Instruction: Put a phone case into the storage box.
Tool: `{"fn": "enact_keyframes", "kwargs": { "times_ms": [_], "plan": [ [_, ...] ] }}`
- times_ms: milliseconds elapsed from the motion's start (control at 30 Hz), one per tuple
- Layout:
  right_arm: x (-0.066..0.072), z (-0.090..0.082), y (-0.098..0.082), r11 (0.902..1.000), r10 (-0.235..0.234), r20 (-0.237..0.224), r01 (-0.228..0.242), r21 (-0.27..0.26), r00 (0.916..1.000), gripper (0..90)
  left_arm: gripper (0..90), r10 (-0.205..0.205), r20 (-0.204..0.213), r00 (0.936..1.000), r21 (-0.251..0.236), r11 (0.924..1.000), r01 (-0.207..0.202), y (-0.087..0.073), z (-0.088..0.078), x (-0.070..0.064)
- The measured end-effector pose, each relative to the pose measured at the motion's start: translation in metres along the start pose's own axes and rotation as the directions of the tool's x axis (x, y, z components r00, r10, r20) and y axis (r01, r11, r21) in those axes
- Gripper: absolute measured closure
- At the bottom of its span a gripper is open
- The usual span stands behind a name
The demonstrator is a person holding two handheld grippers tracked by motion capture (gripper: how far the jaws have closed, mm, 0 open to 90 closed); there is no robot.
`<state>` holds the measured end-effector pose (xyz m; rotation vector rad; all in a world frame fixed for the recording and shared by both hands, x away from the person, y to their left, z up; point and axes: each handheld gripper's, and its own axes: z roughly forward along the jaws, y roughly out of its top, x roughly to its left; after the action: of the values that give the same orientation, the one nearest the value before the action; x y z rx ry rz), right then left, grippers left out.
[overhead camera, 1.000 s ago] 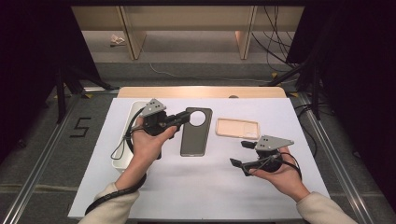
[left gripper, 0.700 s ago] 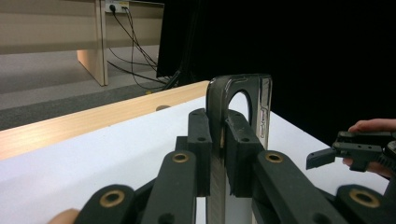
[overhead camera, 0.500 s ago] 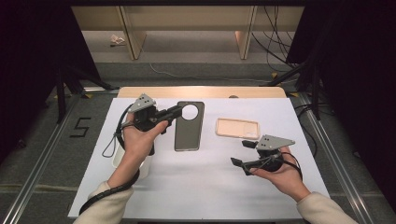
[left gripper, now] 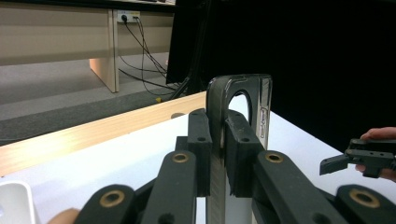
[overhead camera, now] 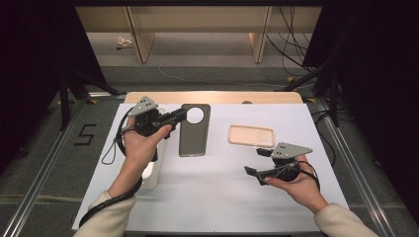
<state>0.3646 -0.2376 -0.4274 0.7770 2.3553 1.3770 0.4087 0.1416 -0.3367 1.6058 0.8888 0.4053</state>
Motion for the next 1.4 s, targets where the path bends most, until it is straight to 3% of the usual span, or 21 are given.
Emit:
{"fn": "enact_keyframes", "kwargs": {
  "times_ms": [300,733,1400],
  "plan": [
    [0.000,0.001,-0.001,1.0000,0.001,0.000,-0.001,0.003,1.0000,23.1,81.9,-0.005,-0.004,1.0000,-0.012,0.9999,0.005,0.003,-0.004,0.006],
    [-0.001,0.002,-0.001,1.0000,0.003,0.001,-0.003,0.008,1.0000,23.6,81.9,0.030,-0.023,0.9993,-0.011,0.9995,-0.031,0.006,-0.012,0.018],
    [-0.002,-0.001,-0.001,0.9996,0.021,0.002,-0.021,-0.020,0.9998,21.2,81.8,0.032,-0.063,0.9975,-0.043,0.9985,-0.035,0.011,-0.027,0.031]
  ]
}}
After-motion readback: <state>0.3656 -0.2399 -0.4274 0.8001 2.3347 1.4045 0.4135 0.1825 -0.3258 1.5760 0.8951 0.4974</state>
